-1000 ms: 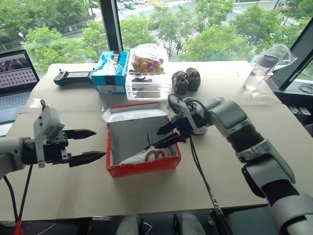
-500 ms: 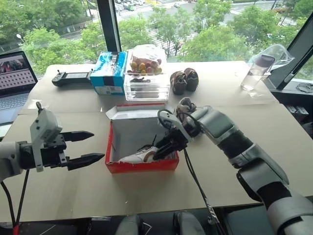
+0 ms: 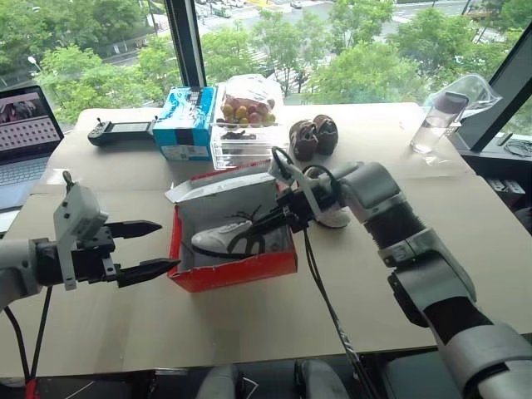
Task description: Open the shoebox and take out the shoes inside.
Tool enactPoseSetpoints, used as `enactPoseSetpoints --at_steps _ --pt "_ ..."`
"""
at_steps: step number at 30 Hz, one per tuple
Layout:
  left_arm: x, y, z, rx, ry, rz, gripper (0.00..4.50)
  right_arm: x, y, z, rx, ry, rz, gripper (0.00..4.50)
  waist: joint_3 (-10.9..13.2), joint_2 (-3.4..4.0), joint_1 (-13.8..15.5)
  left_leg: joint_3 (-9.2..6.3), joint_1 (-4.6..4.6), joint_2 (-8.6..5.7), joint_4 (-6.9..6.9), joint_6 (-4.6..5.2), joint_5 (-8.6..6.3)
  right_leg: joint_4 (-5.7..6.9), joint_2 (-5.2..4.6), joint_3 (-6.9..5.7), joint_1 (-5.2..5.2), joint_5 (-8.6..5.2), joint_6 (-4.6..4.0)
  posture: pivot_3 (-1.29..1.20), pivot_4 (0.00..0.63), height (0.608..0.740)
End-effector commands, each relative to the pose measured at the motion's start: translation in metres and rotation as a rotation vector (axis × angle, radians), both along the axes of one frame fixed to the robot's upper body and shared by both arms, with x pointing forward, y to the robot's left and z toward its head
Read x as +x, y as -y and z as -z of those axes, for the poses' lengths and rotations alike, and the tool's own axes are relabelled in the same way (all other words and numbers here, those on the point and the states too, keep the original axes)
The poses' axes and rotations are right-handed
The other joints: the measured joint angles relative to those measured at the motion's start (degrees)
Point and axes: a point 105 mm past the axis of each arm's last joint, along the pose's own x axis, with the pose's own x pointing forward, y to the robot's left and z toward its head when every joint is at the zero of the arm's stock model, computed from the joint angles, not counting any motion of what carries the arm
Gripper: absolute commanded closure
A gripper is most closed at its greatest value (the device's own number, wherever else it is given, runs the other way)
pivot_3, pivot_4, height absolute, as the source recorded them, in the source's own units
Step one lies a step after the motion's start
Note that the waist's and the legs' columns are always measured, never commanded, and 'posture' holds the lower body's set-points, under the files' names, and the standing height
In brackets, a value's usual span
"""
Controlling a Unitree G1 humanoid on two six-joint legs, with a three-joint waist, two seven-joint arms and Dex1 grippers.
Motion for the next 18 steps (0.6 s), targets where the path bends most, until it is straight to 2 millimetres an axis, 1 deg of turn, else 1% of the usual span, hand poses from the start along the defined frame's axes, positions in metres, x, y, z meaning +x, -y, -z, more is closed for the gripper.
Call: enactPoseSetpoints --at_steps 1,3,4,6,9,11,14,15,18 --pt "0.002 0.003 -0.007 -0.003 0.038 0.025 0.00 0.002 0.007 -0.041 0.180 -0.053 0.050 4.46 0.0 0.00 0.1 0.00 0.00 0.00 -0.01 0.00 0.00 0.00 0.00 -0.01 0.01 0.00 0.00 0.00 0.150 0.740" --pt "0.003 0.003 -0.008 -0.003 0.038 0.029 0.00 0.002 0.011 -0.060 0.283 -0.136 0.076 4.46 0.0 0.00 0.2 -0.01 -0.03 -0.01 -0.02 0.00 0.00 -0.02 0.00 -0.04 0.01 0.00 0.00 0.00 0.150 0.740" --pt "0.003 0.004 -0.007 -0.002 0.038 0.031 0.00 0.003 0.014 -0.065 0.314 -0.160 0.092 4.46 0.0 0.00 0.2 -0.01 -0.05 -0.01 -0.02 0.01 0.00 -0.02 -0.01 -0.04 0.01 0.00 0.00 0.00 0.150 0.740" --pt "0.004 0.004 -0.007 -0.002 0.037 0.036 0.00 0.004 0.016 -0.069 0.345 -0.188 0.121 4.46 0.0 0.00 0.2 -0.01 -0.07 -0.01 -0.01 0.01 -0.01 -0.02 0.00 -0.04 0.00 0.01 0.00 0.00 0.150 0.740" --pt "0.006 0.005 -0.007 0.000 0.037 0.043 0.00 0.007 0.019 -0.070 0.379 -0.238 0.168 4.46 0.0 0.00 0.1 -0.01 -0.05 -0.01 -0.06 0.02 -0.01 -0.03 0.00 -0.04 0.00 0.01 0.00 0.00 0.150 0.740" --pt "0.008 0.005 -0.008 0.000 0.040 0.048 0.00 0.006 0.018 -0.058 0.365 -0.251 0.190 4.46 0.0 -0.01 0.0 0.00 -0.06 -0.01 -0.06 0.02 -0.01 -0.02 0.00 -0.03 -0.01 0.01 0.00 0.00 0.150 0.740" --pt "0.010 0.006 -0.008 0.004 0.040 0.055 0.00 0.000 0.010 -0.035 0.316 -0.245 0.202 4.46 0.0 -0.01 0.1 -0.01 -0.04 -0.01 -0.06 0.02 -0.01 -0.03 0.00 -0.04 0.02 0.01 0.01 0.00 0.150 0.740" --pt "0.010 0.006 -0.008 0.004 0.040 0.057 0.00 -0.001 0.008 -0.031 0.305 -0.241 0.205 4.46 0.0 -0.01 0.0 0.00 -0.04 -0.01 -0.06 0.03 -0.02 -0.02 0.00 -0.04 0.02 0.01 0.01 0.00 0.150 0.740" --pt "0.010 0.005 -0.008 0.007 0.037 0.060 0.00 -0.001 -0.001 0.000 0.191 -0.098 0.237 4.46 0.0 -0.01 0.0 0.00 -0.09 -0.02 -0.06 0.03 -0.01 0.00 0.00 -0.02 -0.04 0.01 0.01 0.00 0.150 0.740"
